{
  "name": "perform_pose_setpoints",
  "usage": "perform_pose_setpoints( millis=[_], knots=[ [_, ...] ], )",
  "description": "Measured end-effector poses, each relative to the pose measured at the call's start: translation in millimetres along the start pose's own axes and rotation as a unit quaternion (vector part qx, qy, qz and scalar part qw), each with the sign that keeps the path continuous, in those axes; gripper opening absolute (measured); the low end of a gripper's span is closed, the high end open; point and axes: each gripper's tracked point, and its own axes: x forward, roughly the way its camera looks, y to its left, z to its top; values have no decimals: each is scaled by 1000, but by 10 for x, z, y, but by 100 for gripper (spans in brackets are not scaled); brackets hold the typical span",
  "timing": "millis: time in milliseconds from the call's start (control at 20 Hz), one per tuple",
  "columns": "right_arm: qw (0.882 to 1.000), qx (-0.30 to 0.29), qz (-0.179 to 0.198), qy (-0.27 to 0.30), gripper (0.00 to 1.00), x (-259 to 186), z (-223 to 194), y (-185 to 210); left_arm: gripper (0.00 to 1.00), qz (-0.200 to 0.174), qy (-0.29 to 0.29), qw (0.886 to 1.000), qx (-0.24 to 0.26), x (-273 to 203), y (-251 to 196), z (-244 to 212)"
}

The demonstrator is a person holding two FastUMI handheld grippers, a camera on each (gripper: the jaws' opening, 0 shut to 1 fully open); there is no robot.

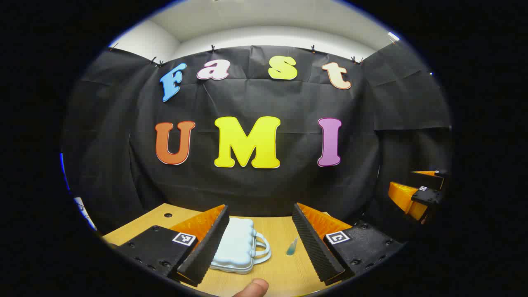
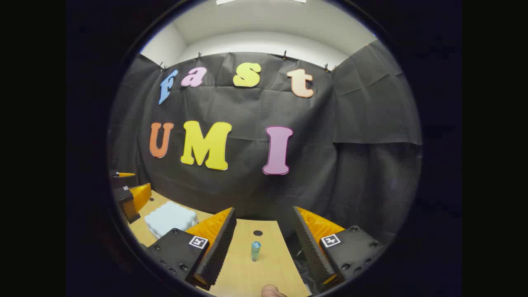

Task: First open the suitcase, pack the skin care products into it, and then close the suitcase.

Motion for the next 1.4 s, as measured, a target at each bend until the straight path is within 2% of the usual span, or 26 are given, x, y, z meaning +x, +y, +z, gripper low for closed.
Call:
perform_pose_setpoints(
  millis=[300,500,750,1150,1300,1400],
  knots=[
    [1000,24,2,9,81,162,13,29,98,-18,1,1000,8,139,-204,1],
    [1000,8,18,-2,81,185,57,172,98,-25,5,1000,7,187,-278,-41],
    [999,11,43,-2,80,239,62,365,98,-16,8,1000,7,230,-266,-65],
    [999,20,50,1,81,291,59,398,98,0,20,1000,-2,276,-196,-160],
    [999,16,47,0,81,323,57,387,98,5,23,1000,16,321,-160,-212],
    [999,5,39,-4,80,342,32,289,98,8,19,998,52,369,-116,-324]
  ],
)
